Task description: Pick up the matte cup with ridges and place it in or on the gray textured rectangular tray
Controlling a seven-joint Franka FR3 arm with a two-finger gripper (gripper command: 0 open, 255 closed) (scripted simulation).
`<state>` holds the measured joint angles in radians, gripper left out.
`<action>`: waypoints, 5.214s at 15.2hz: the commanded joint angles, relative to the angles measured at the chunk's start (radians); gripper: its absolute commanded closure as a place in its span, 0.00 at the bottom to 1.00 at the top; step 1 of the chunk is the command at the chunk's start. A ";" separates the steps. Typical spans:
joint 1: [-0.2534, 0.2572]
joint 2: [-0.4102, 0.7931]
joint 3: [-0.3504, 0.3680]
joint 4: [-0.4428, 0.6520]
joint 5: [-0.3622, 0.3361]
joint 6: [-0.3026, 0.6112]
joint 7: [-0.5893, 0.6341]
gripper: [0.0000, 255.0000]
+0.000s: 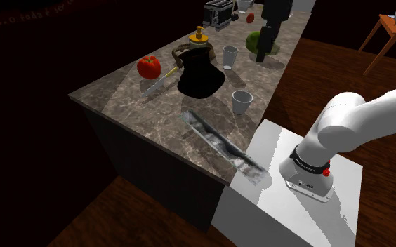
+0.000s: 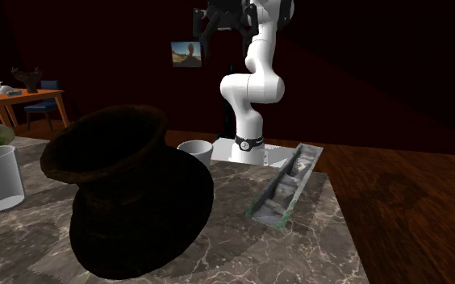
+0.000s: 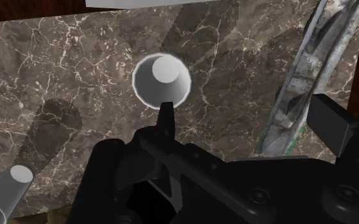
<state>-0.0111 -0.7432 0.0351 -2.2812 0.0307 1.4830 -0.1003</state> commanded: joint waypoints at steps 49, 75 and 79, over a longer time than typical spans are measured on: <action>-0.060 0.382 -0.324 -0.318 0.064 0.615 -0.325 1.00; -0.014 0.159 -0.178 -0.214 0.103 0.318 -0.114 1.00; 0.031 0.112 -0.097 -0.243 0.158 0.319 -0.016 1.00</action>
<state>0.0071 -0.6147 -0.0851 -2.5139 0.1725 1.8021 -0.1455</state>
